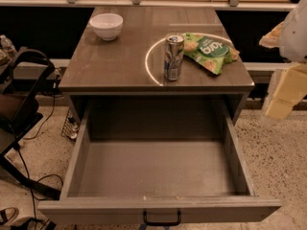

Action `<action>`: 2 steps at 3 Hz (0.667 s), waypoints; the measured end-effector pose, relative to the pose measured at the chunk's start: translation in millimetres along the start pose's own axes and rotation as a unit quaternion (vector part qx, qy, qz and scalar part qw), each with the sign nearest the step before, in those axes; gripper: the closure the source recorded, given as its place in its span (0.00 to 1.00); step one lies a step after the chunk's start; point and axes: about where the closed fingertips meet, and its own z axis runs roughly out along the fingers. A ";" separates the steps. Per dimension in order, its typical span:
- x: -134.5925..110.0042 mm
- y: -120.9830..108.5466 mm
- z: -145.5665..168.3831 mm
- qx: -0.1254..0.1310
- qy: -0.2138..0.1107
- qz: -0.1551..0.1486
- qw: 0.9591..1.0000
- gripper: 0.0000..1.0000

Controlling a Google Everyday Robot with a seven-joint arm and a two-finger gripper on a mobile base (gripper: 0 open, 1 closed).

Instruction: Place redbull can into white bowl

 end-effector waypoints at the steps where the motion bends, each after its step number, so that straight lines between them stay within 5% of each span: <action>1: 0.0 0.0 0.0 0.000 0.000 0.000 1.000 0.00; 2: -9.2 -13.7 13.5 0.019 -0.077 0.036 0.996 0.00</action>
Offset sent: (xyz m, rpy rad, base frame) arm 0.0637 0.0133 0.0105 0.4777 -0.2591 -0.1338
